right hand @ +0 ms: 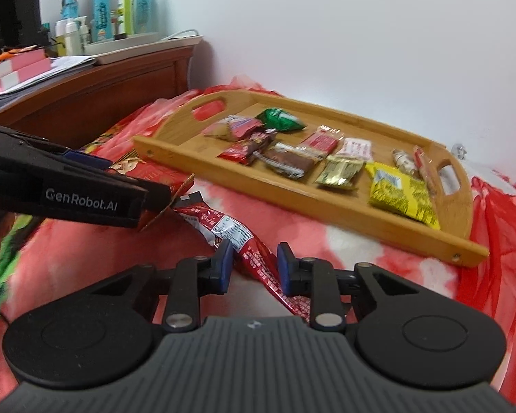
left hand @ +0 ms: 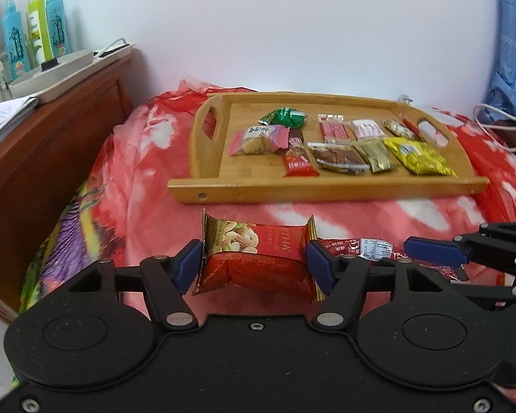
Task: Organize snacks
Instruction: 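Grasp the red nut bag with the left gripper while the right grasps the sausage stick, then lift both snacks and carry them over the wooden tray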
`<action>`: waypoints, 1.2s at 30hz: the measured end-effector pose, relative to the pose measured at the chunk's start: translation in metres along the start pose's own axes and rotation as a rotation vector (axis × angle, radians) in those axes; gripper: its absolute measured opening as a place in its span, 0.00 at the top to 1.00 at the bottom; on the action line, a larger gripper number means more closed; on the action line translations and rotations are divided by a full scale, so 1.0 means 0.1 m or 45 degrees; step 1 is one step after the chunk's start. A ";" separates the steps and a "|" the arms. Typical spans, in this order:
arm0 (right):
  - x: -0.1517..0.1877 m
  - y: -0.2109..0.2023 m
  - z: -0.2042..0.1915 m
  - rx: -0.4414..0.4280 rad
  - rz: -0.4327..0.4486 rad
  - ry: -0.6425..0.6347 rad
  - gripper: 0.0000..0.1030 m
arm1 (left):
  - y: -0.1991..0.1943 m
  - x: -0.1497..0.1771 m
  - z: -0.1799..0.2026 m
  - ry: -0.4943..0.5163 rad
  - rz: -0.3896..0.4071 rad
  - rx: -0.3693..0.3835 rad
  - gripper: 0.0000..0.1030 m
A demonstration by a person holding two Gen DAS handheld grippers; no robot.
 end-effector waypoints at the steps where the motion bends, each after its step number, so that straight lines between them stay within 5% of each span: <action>1: 0.02 -0.03 -0.02 -0.009 -0.004 0.000 0.69 | -0.03 0.04 0.00 0.008 0.006 0.003 0.38; 7: 0.11 -0.15 -0.15 -0.009 0.007 -0.089 0.67 | -0.15 0.17 0.02 0.077 0.060 -0.012 0.38; 22: 0.00 -0.03 -0.34 -0.130 0.074 -0.300 0.34 | -0.22 0.19 -0.06 0.060 0.141 0.012 0.38; 28: 0.02 0.11 -0.34 -0.141 0.049 -0.220 0.34 | -0.22 0.19 -0.16 -0.005 0.138 0.004 0.38; 33: 0.02 0.09 -0.28 -0.116 0.074 -0.135 0.59 | -0.24 0.19 -0.16 -0.014 0.147 0.002 0.38; 36: 0.00 0.07 -0.25 -0.091 0.090 -0.095 0.63 | -0.25 0.18 -0.16 -0.018 0.158 0.002 0.38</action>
Point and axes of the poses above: each gripper's, at about its wrist camera, not at the fingertips, and y roughly the way its jaws point, z to its right, x to its underside, the point moved 6 cm from there along y, roughly the way its jaws point, and after that the axes turned 1 degree about x, right-handed, at the moved point
